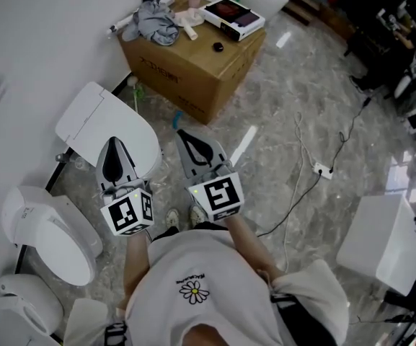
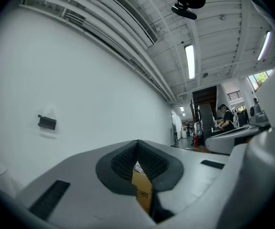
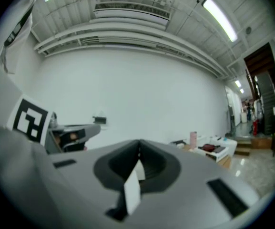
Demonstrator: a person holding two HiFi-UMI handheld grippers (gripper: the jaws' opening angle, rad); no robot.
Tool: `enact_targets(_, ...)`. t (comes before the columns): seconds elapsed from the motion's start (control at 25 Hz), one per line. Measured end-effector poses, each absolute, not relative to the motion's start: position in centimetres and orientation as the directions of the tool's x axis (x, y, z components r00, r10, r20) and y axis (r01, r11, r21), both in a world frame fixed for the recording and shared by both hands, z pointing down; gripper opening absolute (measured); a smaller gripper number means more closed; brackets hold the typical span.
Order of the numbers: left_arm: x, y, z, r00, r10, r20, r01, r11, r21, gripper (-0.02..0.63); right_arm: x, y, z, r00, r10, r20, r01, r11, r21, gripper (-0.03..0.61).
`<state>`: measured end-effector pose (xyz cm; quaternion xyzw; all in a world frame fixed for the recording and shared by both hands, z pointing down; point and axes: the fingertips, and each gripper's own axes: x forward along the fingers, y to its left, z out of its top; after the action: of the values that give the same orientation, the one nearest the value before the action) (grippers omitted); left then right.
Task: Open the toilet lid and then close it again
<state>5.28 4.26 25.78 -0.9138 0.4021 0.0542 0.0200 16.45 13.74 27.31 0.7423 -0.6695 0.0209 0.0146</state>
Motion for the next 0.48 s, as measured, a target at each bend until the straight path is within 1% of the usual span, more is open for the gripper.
enact_targets(0.32, 5.6, 3.4, 26.5, 0.666, -0.741, -0.085, -0.743, -0.669, 0.004, 0.026, 17.5, 12.6, 27.6, 0.103, -0.994, 0.046, -0.994, -0.104, -0.014, 0.029)
enact_targets(0.48, 4.9, 2.3, 26.8, 0.653, -0.754, -0.076, -0.756, -0.654, -0.007, 0.026, 17.1, 11.5, 28.2, 0.060, -0.997, 0.055, -0.998, -0.060, -0.001, 0.029)
